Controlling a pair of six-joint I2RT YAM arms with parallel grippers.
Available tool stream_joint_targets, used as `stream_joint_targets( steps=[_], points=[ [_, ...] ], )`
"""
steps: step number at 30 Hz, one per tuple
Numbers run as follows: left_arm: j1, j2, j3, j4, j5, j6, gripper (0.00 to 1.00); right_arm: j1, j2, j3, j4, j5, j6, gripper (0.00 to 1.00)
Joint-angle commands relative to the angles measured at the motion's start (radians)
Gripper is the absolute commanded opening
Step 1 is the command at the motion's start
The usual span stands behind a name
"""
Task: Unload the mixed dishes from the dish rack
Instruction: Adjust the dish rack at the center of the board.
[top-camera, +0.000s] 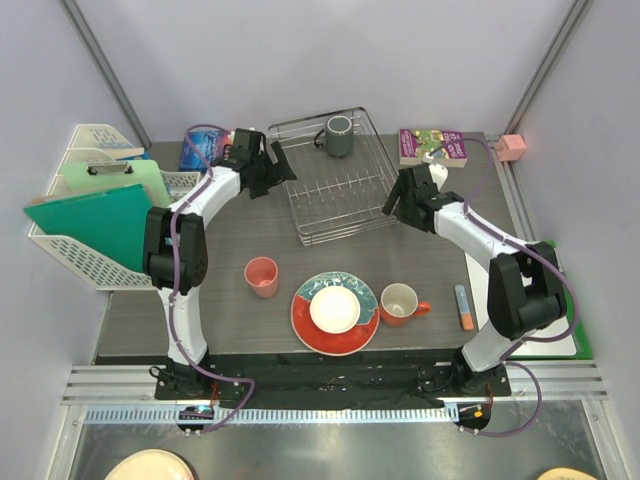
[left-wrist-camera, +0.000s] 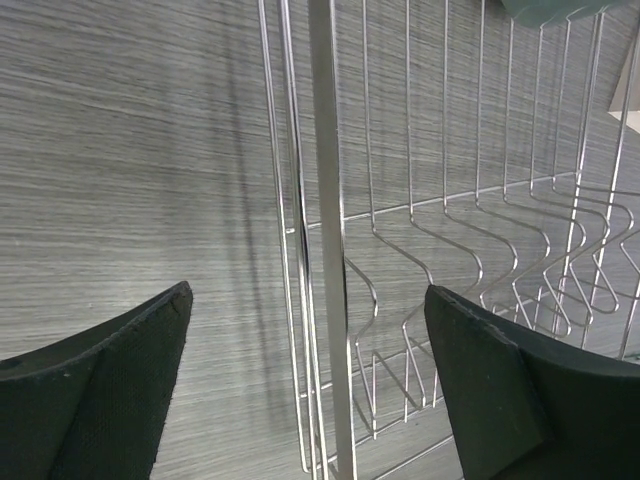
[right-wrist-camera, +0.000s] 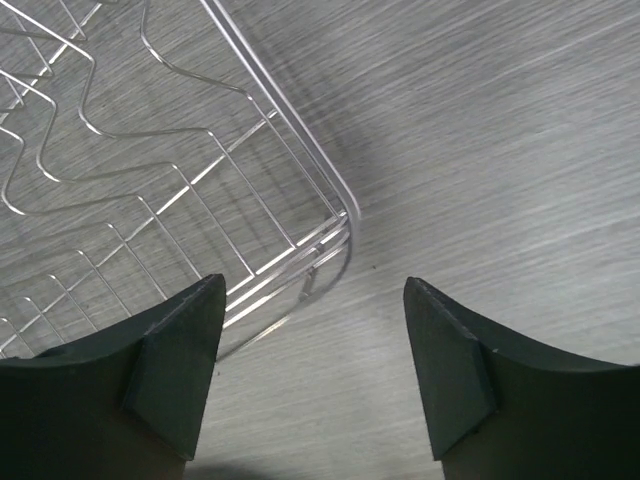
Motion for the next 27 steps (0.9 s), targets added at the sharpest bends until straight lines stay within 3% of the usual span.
stream_joint_targets(
  steps=[1,4,5,9,14,17,27],
  points=[
    [-0.008,0.004,0.047,-0.006,-0.036,0.043,0.9,0.006,0.034,0.041,0.041,-0.013,0.017,0.73],
    [-0.016,0.009,0.048,-0.014,-0.053,0.06,0.8,0.006,0.07,0.061,0.047,-0.016,0.02,0.58],
    [-0.022,0.011,0.05,-0.017,-0.059,0.066,0.77,0.004,0.076,0.066,0.047,-0.018,0.019,0.49],
    [-0.033,0.029,0.071,-0.04,-0.077,0.092,0.62,0.004,0.094,0.081,0.047,-0.013,0.017,0.33],
    [-0.039,0.049,0.102,-0.06,-0.076,0.105,0.47,0.004,0.097,0.091,0.039,0.007,0.003,0.22],
    [-0.044,0.052,0.097,-0.066,-0.076,0.105,0.32,0.004,0.106,0.115,0.019,0.03,-0.021,0.15],
    [-0.051,0.017,0.033,-0.055,-0.064,0.083,0.01,-0.023,0.231,0.352,-0.042,0.131,-0.106,0.01]
  ],
)
